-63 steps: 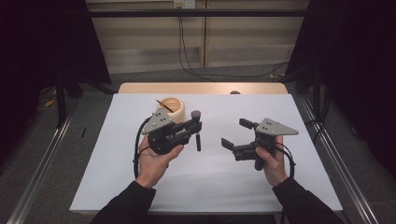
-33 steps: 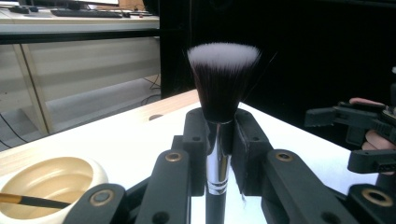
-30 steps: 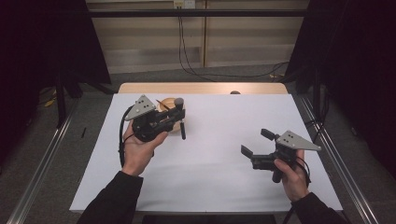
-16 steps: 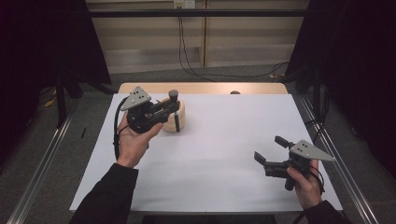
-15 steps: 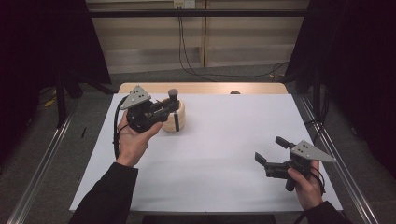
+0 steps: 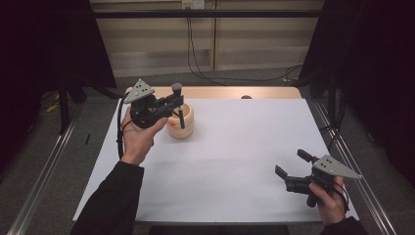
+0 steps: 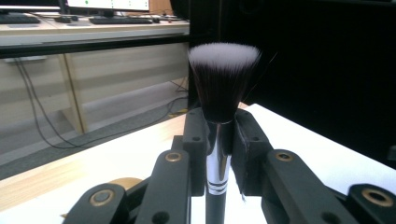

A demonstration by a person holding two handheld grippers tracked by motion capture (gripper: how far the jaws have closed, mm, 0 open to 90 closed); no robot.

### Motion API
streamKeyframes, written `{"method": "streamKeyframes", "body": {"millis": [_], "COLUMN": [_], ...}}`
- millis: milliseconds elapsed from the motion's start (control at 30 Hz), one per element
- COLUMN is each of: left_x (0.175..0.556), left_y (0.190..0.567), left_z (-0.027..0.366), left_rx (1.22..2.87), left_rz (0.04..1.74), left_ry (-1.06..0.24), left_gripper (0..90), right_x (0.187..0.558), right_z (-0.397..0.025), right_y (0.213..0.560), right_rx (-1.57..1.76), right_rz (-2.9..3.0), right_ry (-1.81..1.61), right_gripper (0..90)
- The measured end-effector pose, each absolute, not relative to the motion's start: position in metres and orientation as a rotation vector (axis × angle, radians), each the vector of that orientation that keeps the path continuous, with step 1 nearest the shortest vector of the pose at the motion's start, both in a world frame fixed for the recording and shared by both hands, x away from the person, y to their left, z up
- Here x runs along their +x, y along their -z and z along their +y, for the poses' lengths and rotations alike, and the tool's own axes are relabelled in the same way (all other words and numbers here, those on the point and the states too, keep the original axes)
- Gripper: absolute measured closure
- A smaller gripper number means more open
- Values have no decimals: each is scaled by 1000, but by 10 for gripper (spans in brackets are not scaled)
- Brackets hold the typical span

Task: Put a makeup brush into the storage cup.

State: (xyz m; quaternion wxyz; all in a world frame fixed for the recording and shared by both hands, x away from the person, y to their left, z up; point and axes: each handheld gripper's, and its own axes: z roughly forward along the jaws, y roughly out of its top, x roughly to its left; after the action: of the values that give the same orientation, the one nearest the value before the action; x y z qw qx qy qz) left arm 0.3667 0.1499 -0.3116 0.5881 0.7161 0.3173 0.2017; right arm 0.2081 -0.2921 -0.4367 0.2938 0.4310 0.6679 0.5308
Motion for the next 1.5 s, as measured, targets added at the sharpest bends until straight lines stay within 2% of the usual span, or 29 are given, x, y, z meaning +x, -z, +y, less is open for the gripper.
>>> {"method": "streamKeyframes", "body": {"millis": [667, 1500], "left_x": [414, 433], "left_y": [322, 339], "left_z": [158, 147], "left_rx": [1643, 1632], "left_rz": [783, 832], "left_ry": [-536, -582], "left_gripper": [774, 774], "right_x": [211, 210], "right_z": [-290, -291], "right_y": [440, 440], "right_rx": [1120, 1119], "right_rz": [1787, 1784], "right_ry": [-1417, -1426], "right_gripper": [24, 31]}}
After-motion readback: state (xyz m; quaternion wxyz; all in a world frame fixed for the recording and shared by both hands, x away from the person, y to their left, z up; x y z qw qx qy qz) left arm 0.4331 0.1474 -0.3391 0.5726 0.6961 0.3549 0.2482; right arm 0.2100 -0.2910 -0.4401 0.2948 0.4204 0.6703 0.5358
